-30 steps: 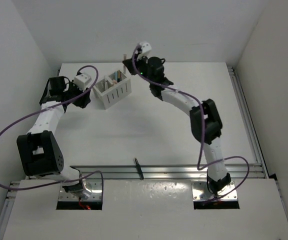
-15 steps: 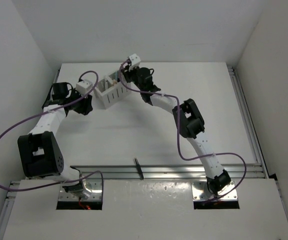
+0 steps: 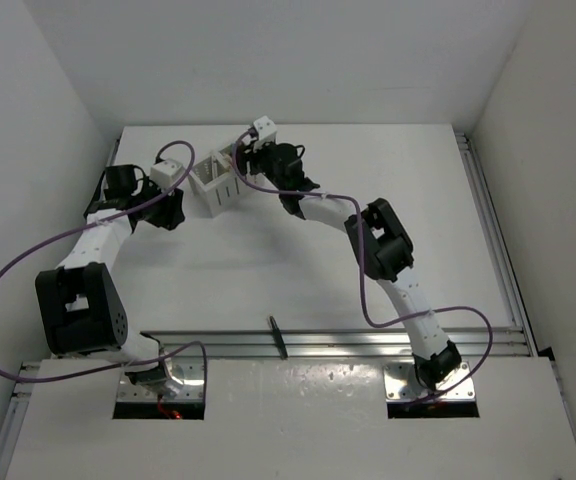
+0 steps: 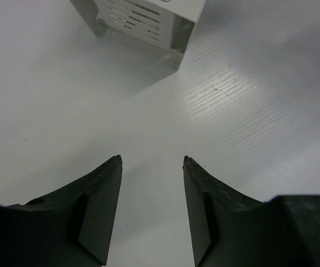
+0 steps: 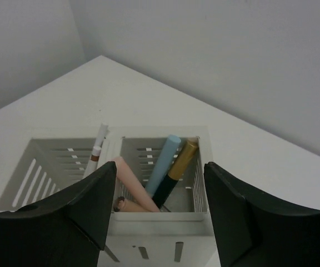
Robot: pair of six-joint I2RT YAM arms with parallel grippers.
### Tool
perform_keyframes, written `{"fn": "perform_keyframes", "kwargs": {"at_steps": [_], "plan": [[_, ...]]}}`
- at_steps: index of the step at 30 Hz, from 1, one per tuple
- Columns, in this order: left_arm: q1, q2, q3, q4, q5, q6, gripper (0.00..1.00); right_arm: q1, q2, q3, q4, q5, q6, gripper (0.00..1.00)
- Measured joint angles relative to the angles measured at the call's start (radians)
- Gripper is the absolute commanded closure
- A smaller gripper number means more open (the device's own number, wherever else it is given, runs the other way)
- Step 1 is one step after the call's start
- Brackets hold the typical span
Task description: Organize the makeup
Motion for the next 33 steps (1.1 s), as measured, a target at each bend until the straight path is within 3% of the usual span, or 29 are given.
{"fn": "perform_keyframes", "kwargs": {"at_steps": [7,9,12,16,20,25,29,33], "plan": [[0.0,-0.013,-0.014,-0.001,-0.003,-0.012,0.46,0.022,-0.125,-0.084,0.019,0.029,-0.014,0.19],[0.0,-0.02,-0.016,-0.002,-0.013,-0.017,0.46,0.032,-0.208,-0.158,0.027,0.051,-0.024,0.16],[0.0,-0.029,-0.018,0.0,-0.047,-0.044,0.46,0.065,-0.41,-0.344,0.0,0.091,-0.05,0.02],[0.0,-0.055,-0.045,0.021,-0.142,-0.131,0.46,0.169,-0.763,-0.602,-0.241,0.107,-0.051,0.0],[0.0,-0.083,-0.095,0.046,-0.237,-0.219,0.46,0.364,-1.017,-0.704,-0.693,0.132,0.01,0.0],[0.0,-0.128,-0.15,0.065,-0.311,-0.307,0.46,0.613,-1.0,-0.728,-1.11,0.275,0.185,0.05],[-0.008,-0.169,-0.181,0.084,-0.357,-0.335,0.46,0.72,-0.898,-0.761,-1.217,0.363,0.291,0.05],[-0.021,-0.193,-0.203,0.101,-0.394,-0.345,0.46,0.75,-0.788,-0.756,-1.218,0.4,0.346,0.17]]}}
